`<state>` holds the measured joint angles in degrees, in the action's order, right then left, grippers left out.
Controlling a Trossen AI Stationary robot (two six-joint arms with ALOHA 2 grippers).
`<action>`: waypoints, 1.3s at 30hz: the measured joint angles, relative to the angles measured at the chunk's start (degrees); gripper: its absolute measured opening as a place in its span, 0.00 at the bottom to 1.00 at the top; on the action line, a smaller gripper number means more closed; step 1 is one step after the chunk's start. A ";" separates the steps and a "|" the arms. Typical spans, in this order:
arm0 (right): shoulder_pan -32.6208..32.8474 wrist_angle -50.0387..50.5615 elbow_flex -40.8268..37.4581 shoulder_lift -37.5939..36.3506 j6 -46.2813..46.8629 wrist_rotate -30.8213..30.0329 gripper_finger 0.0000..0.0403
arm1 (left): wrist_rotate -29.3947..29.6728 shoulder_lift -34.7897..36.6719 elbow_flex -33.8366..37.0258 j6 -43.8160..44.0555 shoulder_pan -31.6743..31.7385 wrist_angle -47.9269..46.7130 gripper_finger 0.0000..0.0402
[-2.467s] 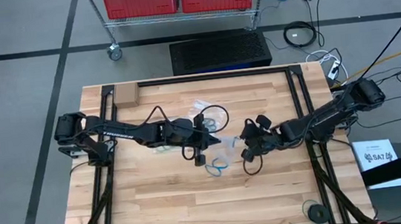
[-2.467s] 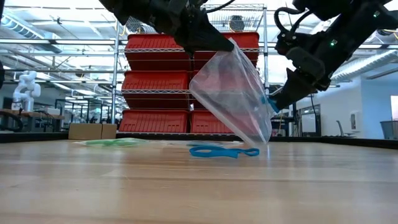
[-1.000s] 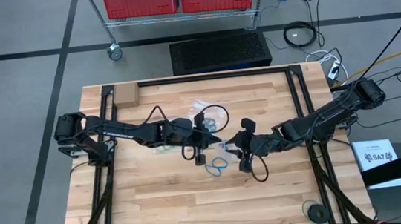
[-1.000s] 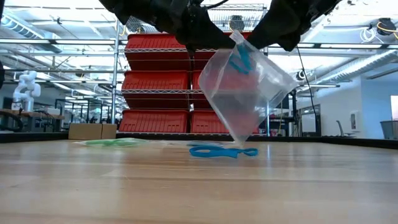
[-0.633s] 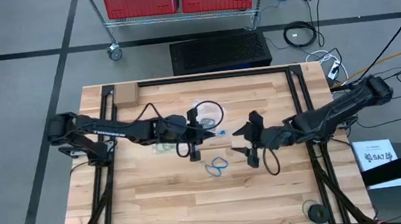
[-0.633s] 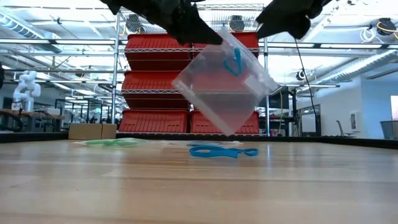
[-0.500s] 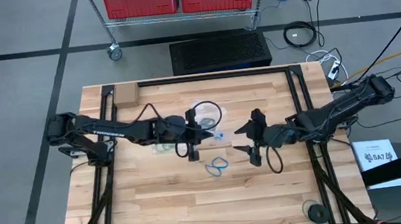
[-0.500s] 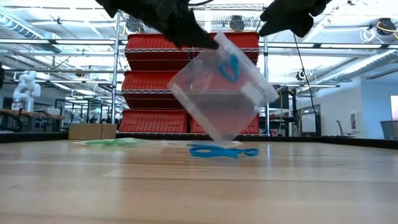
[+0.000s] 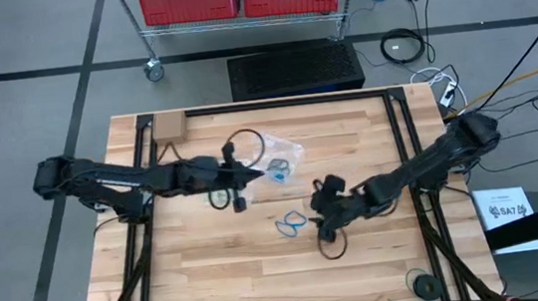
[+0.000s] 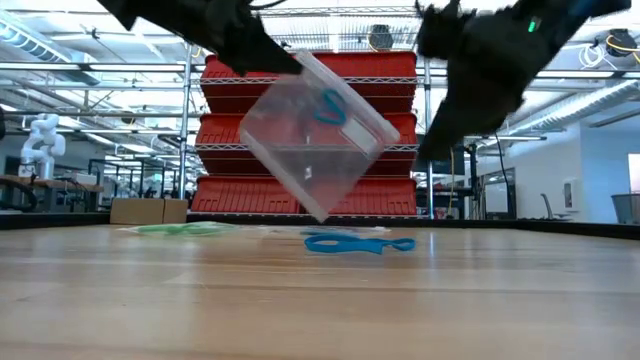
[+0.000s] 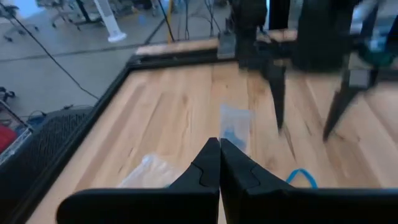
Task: Sort rubber bands
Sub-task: Put the blue rubber band in the transparent zip bag
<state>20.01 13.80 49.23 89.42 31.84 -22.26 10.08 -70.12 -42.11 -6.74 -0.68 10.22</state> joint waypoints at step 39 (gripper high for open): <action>0.00 21.75 26.86 7.33 -18.84 -23.85 0.00 | 0.63 5.82 5.18 3.49 -0.89 -0.19 0.00</action>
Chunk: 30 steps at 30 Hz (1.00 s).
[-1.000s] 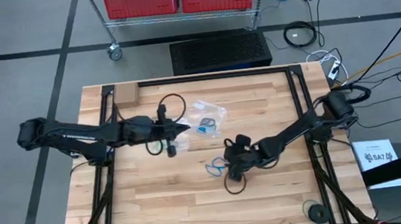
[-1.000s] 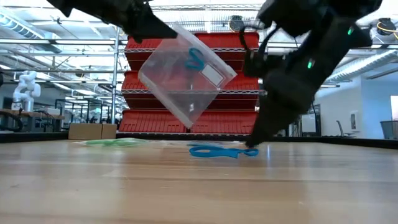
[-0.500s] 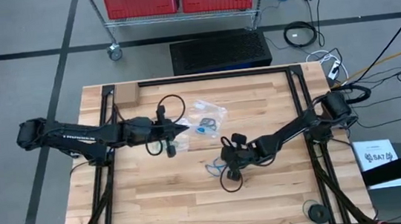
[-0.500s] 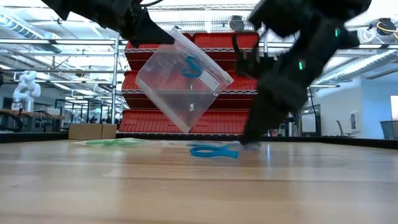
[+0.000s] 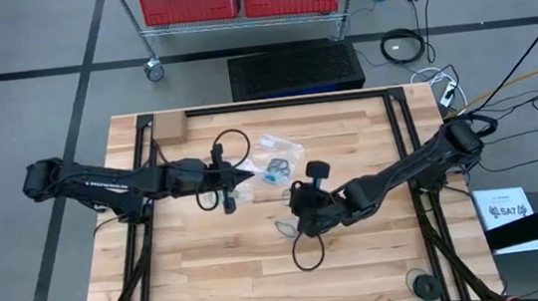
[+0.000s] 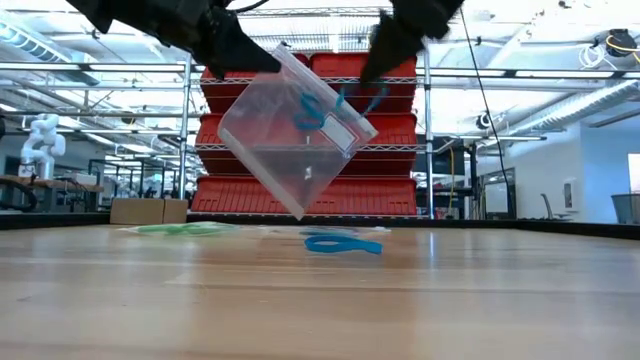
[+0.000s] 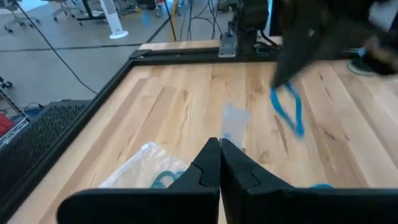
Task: Sort rubber bands
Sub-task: Put the blue rubber band in the transparent zip bag
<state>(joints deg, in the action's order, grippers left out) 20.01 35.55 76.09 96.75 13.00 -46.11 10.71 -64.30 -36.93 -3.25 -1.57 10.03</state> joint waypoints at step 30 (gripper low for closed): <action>-1.91 -3.64 3.43 1.25 -17.33 -13.55 0.00 | -2.14 -4.52 -0.02 1.49 0.61 8.34 0.00</action>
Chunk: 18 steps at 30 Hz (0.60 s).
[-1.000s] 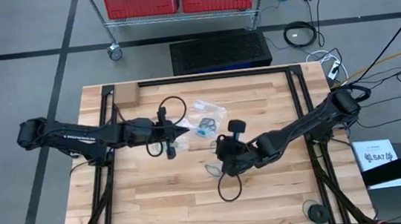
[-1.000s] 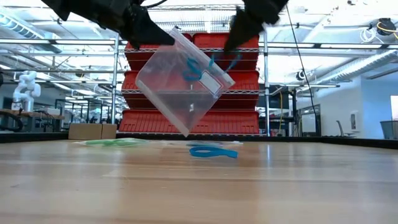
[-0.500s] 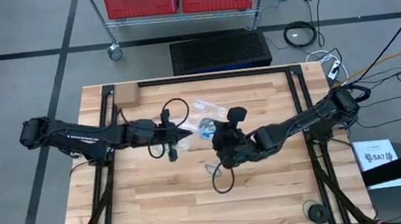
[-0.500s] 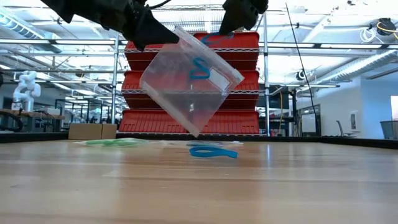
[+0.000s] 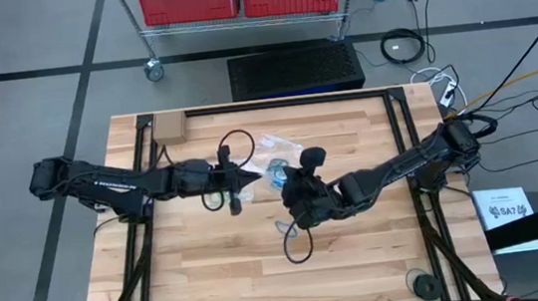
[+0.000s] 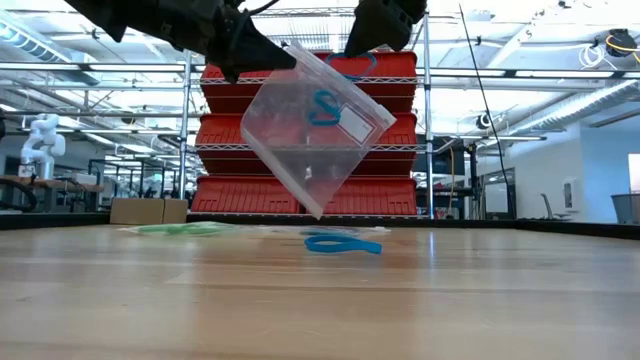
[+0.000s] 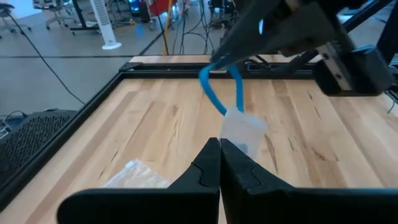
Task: Sort rubber bands
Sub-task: Put the blue rubber band in the transparent zip bag
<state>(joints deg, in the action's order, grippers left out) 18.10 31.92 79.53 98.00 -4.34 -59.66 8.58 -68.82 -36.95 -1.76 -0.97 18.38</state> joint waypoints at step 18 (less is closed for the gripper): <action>1.55 0.14 0.00 0.00 0.17 -2.23 0.00 | 1.92 0.00 0.00 1.53 1.02 -0.77 0.00</action>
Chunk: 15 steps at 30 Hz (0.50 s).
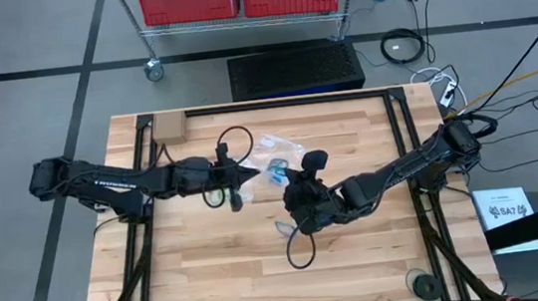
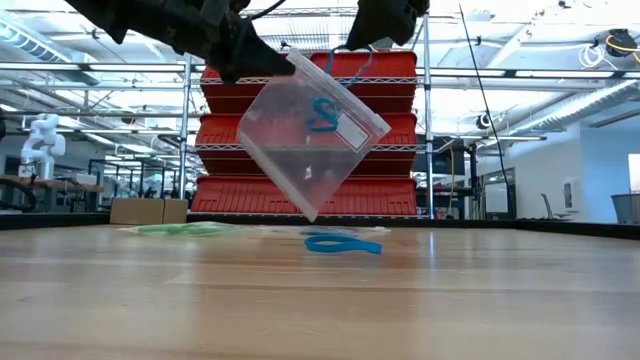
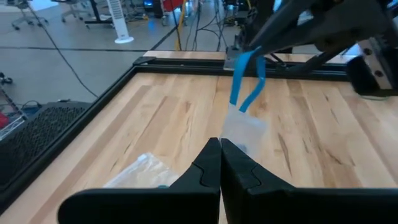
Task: Sort rubber bands
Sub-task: Put the blue rubber band in the transparent zip bag
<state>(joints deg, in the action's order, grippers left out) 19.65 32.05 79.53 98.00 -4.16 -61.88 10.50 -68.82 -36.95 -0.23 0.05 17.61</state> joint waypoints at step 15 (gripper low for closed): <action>0.12 1.18 0.00 0.00 -0.55 -4.42 0.00 | 0.74 0.00 0.00 2.18 0.99 -0.22 0.00</action>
<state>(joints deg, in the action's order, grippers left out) 19.77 33.23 79.53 98.00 -4.71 -66.30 11.25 -68.82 -36.95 1.95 1.04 17.38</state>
